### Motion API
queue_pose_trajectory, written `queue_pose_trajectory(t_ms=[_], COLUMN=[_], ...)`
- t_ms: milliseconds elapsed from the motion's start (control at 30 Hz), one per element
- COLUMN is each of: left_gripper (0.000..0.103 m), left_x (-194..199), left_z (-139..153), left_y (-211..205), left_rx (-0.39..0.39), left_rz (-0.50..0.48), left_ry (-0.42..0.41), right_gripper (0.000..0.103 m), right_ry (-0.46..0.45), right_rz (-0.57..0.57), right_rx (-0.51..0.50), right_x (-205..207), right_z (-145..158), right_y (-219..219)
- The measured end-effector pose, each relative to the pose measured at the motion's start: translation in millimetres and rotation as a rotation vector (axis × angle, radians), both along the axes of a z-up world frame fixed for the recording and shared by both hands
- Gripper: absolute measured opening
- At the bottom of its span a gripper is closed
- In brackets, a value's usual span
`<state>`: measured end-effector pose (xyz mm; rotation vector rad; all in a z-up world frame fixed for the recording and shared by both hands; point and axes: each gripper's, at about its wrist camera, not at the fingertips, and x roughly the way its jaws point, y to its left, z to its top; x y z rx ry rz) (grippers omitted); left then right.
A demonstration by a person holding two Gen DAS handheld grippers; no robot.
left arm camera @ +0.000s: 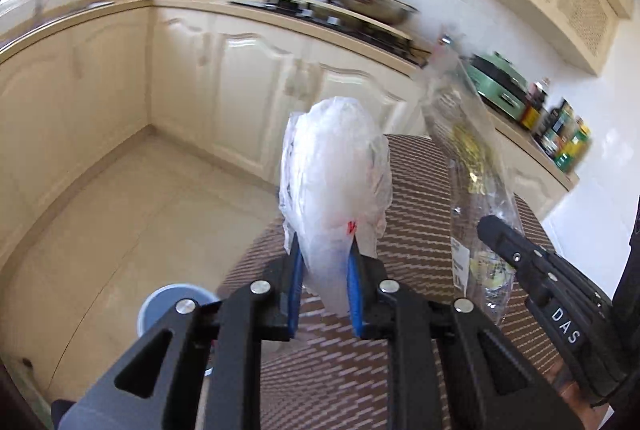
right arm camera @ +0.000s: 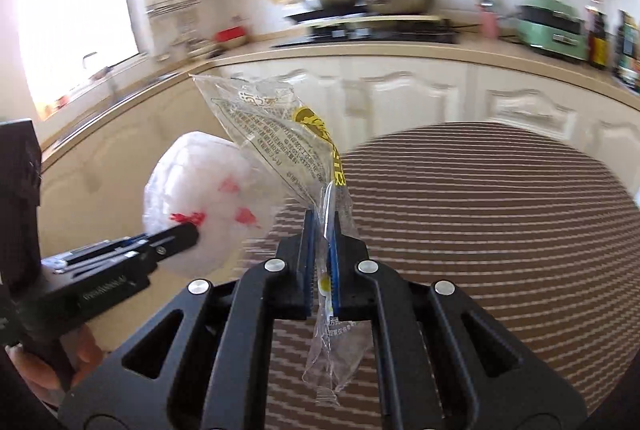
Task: Collect trash
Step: 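Carry the white bag and clear wrapper over the blue bucket with both tools, then open the left tool over the bucket, then open the right tool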
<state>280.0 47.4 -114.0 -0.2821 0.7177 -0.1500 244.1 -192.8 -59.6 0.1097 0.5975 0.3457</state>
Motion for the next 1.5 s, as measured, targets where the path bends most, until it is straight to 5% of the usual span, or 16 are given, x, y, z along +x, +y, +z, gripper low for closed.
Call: queue_pose_trajectory(t_ms=[367, 600, 1233, 1500], left_gripper=[0.018, 0.018, 0.019, 0.027], left_x=[-36.6, -20.6, 58.1, 77.4], left_z=[-54.4, -127.4, -375.9, -420.4], left_y=[139.1, 182.1, 207.9, 201.5], left_rx=[-0.061, -0.098, -0.134, -0.120], left_rz=[0.206, 0.258, 0.290, 0.267], left_ry=[0.082, 0.234, 0.711, 0.783], right_gripper=[0.006, 0.006, 0.007, 0.007], right_ry=[0.078, 0.220, 0.623, 0.715], right_rz=[0.263, 0.338, 0.290, 0.263], right_rx=[-0.011, -0.034, -0.132, -0.132], right_x=[3.3, 24.6, 104.8, 119.7], right_z=[-35.5, -108.2, -342.9, -394.7], right_y=[163.2, 225.3, 262.0, 260.1])
